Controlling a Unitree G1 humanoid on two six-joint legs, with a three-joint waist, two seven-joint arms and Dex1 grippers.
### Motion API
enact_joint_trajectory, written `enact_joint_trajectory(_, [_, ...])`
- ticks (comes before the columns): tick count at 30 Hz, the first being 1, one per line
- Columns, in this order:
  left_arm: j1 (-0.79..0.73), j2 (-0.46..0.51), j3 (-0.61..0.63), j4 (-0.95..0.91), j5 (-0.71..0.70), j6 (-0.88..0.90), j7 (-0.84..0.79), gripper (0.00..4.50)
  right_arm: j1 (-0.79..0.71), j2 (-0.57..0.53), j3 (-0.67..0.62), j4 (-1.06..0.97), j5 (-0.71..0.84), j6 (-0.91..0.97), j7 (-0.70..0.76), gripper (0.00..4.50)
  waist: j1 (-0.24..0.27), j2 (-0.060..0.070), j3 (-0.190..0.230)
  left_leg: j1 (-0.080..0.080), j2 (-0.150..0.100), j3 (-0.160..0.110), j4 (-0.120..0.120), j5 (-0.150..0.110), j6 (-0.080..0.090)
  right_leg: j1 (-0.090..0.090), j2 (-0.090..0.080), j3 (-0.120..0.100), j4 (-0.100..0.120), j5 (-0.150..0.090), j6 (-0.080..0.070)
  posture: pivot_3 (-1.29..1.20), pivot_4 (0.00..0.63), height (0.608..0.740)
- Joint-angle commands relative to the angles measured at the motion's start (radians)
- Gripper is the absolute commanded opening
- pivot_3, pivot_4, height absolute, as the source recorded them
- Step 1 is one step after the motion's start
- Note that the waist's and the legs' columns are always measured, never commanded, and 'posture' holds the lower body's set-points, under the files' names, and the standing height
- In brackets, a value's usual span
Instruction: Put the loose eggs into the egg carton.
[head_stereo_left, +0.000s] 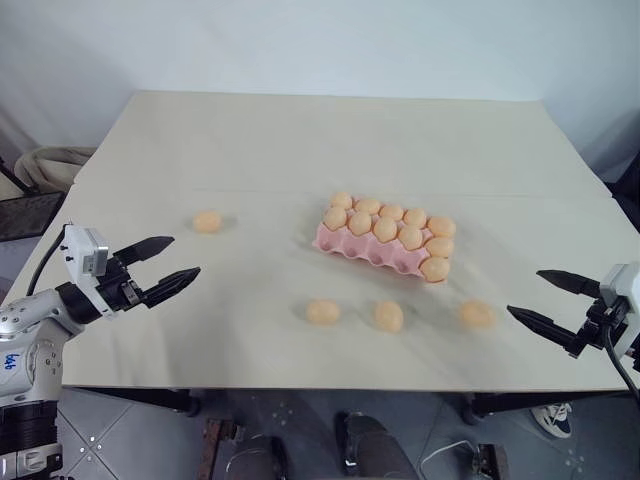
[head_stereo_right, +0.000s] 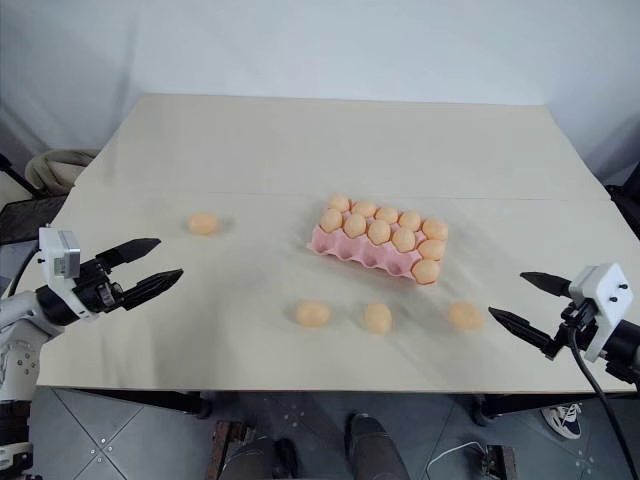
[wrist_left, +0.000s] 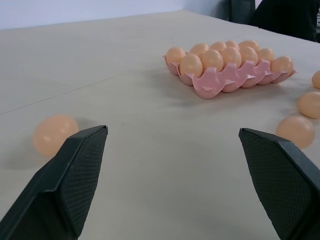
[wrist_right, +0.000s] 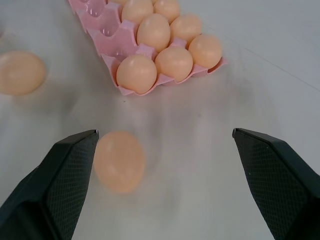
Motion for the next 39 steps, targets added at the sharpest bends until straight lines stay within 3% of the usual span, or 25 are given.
enact_joint_trajectory(1, [-0.019, 0.000, 0.011, 0.030, -0.006, -0.017, -0.005, 4.48, 0.016, -0.010, -0.054, -0.043, 0.025, 0.003, -0.003, 4.50, 0.001, 0.000, 0.000, 0.000, 0.000, 0.000, 0.000, 0.000, 0.000, 0.000, 0.000, 0.000, 0.000, 0.000, 0.000, 0.00, 0.150, 0.740])
enact_joint_trajectory(4, [-0.022, -0.006, -0.001, 0.024, 0.022, -0.047, 0.017, 4.48, 0.030, -0.005, -0.062, -0.058, 0.030, 0.009, -0.012, 4.50, 0.000, 0.000, 0.000, 0.000, 0.000, 0.000, 0.000, 0.000, 0.000, 0.000, 0.000, 0.000, 0.000, 0.000, 0.000, 0.00, 0.150, 0.740])
enact_joint_trajectory(11, [-0.019, 0.013, -0.016, 0.010, -0.007, 0.065, 0.008, 4.48, 0.042, -0.001, -0.080, -0.078, 0.042, 0.024, -0.033, 4.50, -0.001, 0.000, 0.000, 0.000, 0.000, 0.000, 0.000, 0.000, 0.000, 0.000, 0.000, 0.000, 0.000, 0.000, 0.000, 0.00, 0.150, 0.740])
enact_joint_trajectory(16, [-0.020, -0.001, -0.007, 0.015, 0.015, 0.000, 0.000, 4.48, 0.050, -0.003, -0.092, -0.099, 0.039, 0.075, -0.094, 4.50, -0.001, 0.000, 0.000, 0.000, 0.000, 0.000, 0.000, 0.000, 0.000, 0.000, 0.000, 0.000, 0.000, 0.000, 0.000, 0.00, 0.150, 0.740])
enact_joint_trajectory(24, [-0.050, -0.037, 0.035, 0.057, -0.078, -0.082, -0.129, 4.48, 0.079, 0.009, -0.115, -0.199, 0.071, 0.221, -0.207, 4.50, 0.000, 0.000, 0.000, 0.000, 0.000, 0.000, 0.000, 0.000, 0.000, 0.000, 0.000, 0.000, 0.000, -0.001, -0.002, 0.00, 0.150, 0.740])
enact_joint_trajectory(30, [-0.033, -0.048, 0.029, 0.086, -0.083, -0.142, -0.222, 4.48, 0.100, 0.101, -0.091, -0.348, 0.122, 0.286, -0.305, 4.50, -0.001, -0.001, 0.000, 0.000, 0.000, 0.000, 0.000, 0.000, 0.000, 0.000, 0.001, 0.000, 0.000, 0.000, 0.000, 0.00, 0.150, 0.740])
enact_joint_trajectory(39, [0.039, -0.071, 0.010, 0.073, -0.072, -0.201, -0.284, 4.48, 0.097, 0.218, 0.034, -0.377, 0.038, 0.218, -0.383, 4.50, -0.002, -0.002, -0.001, 0.000, 0.000, 0.001, 0.000, 0.000, 0.000, 0.000, 0.000, 0.000, 0.000, 0.000, -0.001, 0.00, 0.150, 0.740])
